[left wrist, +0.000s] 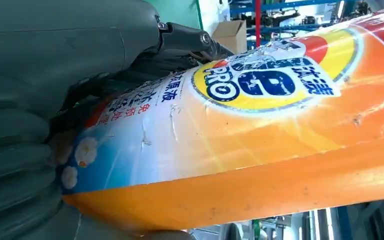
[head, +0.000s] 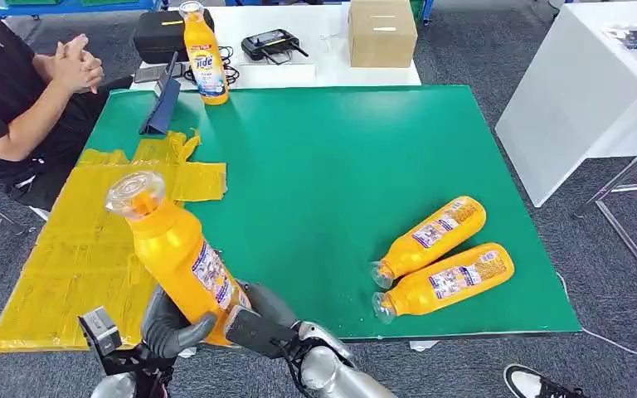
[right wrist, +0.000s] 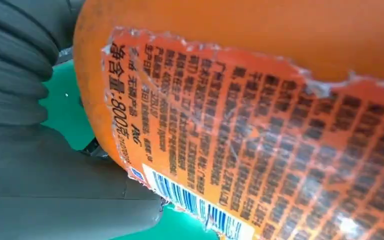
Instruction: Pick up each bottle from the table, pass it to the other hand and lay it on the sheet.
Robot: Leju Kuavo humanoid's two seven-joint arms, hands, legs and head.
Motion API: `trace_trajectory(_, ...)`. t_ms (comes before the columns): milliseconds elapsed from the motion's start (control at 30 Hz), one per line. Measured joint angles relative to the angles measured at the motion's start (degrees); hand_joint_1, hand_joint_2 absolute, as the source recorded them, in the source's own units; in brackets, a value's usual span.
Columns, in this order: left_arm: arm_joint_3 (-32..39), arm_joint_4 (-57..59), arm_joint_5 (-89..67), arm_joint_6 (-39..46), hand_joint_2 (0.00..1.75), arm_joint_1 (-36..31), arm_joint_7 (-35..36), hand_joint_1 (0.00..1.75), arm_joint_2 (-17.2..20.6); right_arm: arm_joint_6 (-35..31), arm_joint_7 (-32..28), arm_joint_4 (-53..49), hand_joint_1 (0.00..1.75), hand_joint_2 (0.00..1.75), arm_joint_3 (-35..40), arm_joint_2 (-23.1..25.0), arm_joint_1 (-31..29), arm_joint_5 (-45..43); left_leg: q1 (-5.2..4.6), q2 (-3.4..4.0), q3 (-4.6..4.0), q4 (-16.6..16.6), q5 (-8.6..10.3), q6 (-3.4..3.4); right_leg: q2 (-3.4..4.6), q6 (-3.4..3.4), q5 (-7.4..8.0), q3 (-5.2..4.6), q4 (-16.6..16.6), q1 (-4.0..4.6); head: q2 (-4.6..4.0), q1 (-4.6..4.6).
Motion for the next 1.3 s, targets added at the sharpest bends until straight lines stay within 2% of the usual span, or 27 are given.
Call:
trace_trajectory(233, 0.07, 0.0, 0.0, -0.07, 1.75, 0.04, -0.07, 1.75, 0.04, 0.11, -0.05, 0.7, 1.75, 1.75, -0.18, 0.0, -0.09, 1.69, 0.0, 0.0, 0.02, 0.0, 0.0, 0.0, 0.0, 0.0, 0.0, 0.0, 0.0, 0.0, 0.0, 0.0)
trace_trajectory(267, 0.09, 0.0, -0.18, 0.11, 1.75, 0.04, -0.29, 1.75, 0.07, 0.11, -0.24, 0.79, 0.0, 1.75, -0.5, 0.0, -0.07, 2.71, 0.0, 0.0, 0.03, 0.0, 0.0, 0.0, 0.0, 0.0, 0.0, 0.0, 0.0, 0.0, 0.0, 0.0)
trace_trajectory(400, 0.81, 0.0, -5.89, 4.71, 1.75, -0.06, -2.63, 1.75, 0.15, 0.11, -1.05, -0.38, 0.0, 1.75, -3.94, -0.57, 0.55, 7.02, -0.02, -0.01, 0.07, 0.0, 0.0, 0.0, 0.0, 0.0, 0.0, -0.01, -0.01, 0.0, 0.0, 0.0)
trace_trajectory(633, 4.96, 0.42, -27.07, 25.34, 1.75, -4.32, -3.58, 1.75, 0.61, 2.67, -0.05, -14.79, 0.0, 1.75, -15.44, -6.76, 1.4, 9.6, -0.1, 0.01, 0.12, 0.03, 0.01, 0.01, 0.0, 0.09, 0.07, 0.02, -0.02, -0.02, 0.0, 0.0)
trace_trajectory(700, 6.06, 1.51, -36.68, 32.33, 1.75, -5.97, -3.28, 1.75, 1.18, 3.17, -0.22, -19.45, 0.0, 1.75, -17.91, -8.66, 2.43, 9.57, -0.11, -0.03, 0.12, 0.05, 0.02, 0.02, -0.02, 0.1, 0.07, 0.02, -0.02, -0.01, 0.0, -0.02)
trace_trajectory(767, 6.91, 3.44, -52.87, 47.41, 1.75, -7.52, 0.27, 1.75, 2.1, 4.44, -0.33, -27.64, 0.0, 1.75, -22.02, -11.92, 3.47, 8.48, -0.11, -0.13, 0.05, 0.04, 0.03, 0.04, -0.14, 0.1, 0.07, 0.02, -0.02, -0.02, 0.0, 0.0)
trace_trajectory(833, 7.69, 5.32, -64.32, 54.12, 1.75, -7.84, 3.22, 1.75, 3.65, 5.53, -0.26, -32.34, 0.0, 1.75, -25.38, -14.47, 3.51, 7.28, -0.1, 0.06, 0.08, 0.04, -0.02, 0.06, -0.05, 0.1, 0.07, 0.02, -0.02, -0.05, 0.0, -0.02)
trace_trajectory(1033, 8.63, 11.98, -78.3, 59.3, 1.75, -8.73, 12.07, 1.75, 7.0, 6.38, -0.72, -41.4, 0.0, 1.75, -30.62, -19.85, 5.04, 4.41, -0.12, -0.06, 0.03, 0.04, -0.03, 0.06, -0.08, 0.12, 0.05, -0.02, -0.03, -0.02, 0.0, 0.0)
trace_trajectory(1200, 8.98, 15.73, -79.86, 60.08, 1.75, -9.01, 13.5, 1.75, 8.83, 7.02, -1.09, -45.15, 0.0, 1.75, -33.2, -22.62, 6.23, 3.61, -0.11, 0.08, 0.06, 0.04, -0.05, 0.09, 0.03, 0.11, 0.06, -0.02, -0.03, -0.03, 0.0, -0.02)
trace_trajectory(1300, 9.03, 17.66, -85.1, 60.13, 1.75, -9.36, 17.03, 1.75, 9.75, 6.69, -1.51, -47.06, 0.0, 1.75, -34.03, -23.91, 7.62, 3.61, -0.11, 0.01, 0.08, 0.04, -0.05, 0.09, 0.0, 0.11, 0.05, -0.02, -0.03, -0.02, 0.0, 0.0)
